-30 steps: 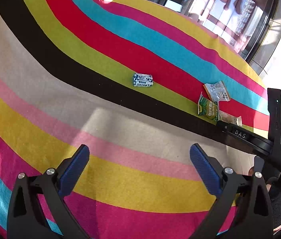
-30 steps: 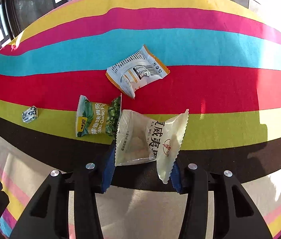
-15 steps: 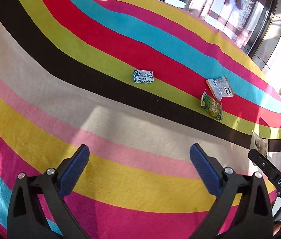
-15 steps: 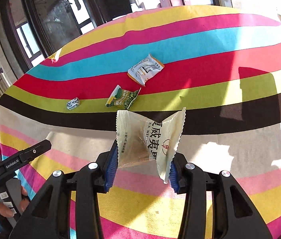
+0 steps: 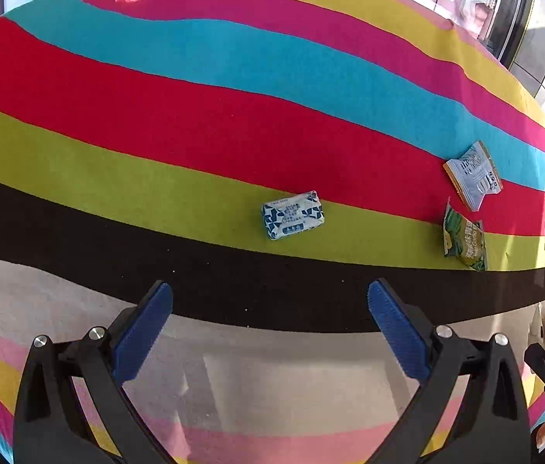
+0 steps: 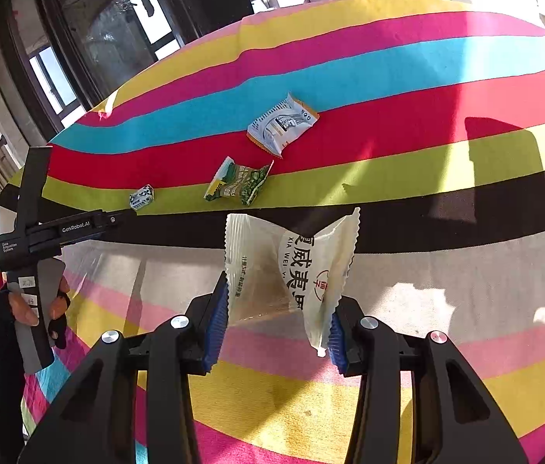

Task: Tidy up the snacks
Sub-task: 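Grasp the small blue-white block with the left gripper, then carry both items over the white box and open both grippers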

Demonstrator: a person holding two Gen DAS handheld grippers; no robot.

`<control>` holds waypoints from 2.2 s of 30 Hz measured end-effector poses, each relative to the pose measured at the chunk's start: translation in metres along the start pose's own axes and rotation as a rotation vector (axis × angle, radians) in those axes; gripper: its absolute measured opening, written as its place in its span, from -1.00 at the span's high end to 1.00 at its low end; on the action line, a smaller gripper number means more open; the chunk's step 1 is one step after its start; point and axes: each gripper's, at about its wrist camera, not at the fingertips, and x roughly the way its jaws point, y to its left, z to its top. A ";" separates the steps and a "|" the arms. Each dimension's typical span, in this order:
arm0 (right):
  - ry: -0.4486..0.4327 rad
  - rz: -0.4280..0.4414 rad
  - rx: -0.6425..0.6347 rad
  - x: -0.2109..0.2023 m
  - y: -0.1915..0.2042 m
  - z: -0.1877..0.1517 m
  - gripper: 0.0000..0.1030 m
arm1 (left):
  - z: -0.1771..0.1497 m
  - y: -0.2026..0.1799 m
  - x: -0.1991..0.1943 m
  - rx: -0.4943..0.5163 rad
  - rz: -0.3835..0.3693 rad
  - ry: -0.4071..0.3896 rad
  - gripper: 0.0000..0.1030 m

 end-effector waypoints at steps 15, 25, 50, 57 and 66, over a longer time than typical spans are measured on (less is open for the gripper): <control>0.016 0.002 -0.014 0.004 0.002 0.000 0.12 | 0.018 -0.004 0.014 -0.254 0.070 -0.004 -0.95; 0.009 0.017 -0.014 0.001 0.001 -0.001 0.10 | 0.018 -0.017 0.013 -0.322 0.205 -0.071 0.33; 0.001 0.063 -0.004 -0.001 -0.002 -0.002 0.11 | -0.123 -0.024 -0.099 -0.301 -0.246 -0.294 0.33; 0.068 0.086 0.025 0.002 -0.003 -0.004 0.11 | -0.131 -0.024 -0.112 -0.303 -0.218 -0.314 0.33; 0.053 0.198 0.038 -0.043 0.015 -0.048 0.11 | -0.177 -0.052 -0.146 -0.191 -0.189 -0.301 0.32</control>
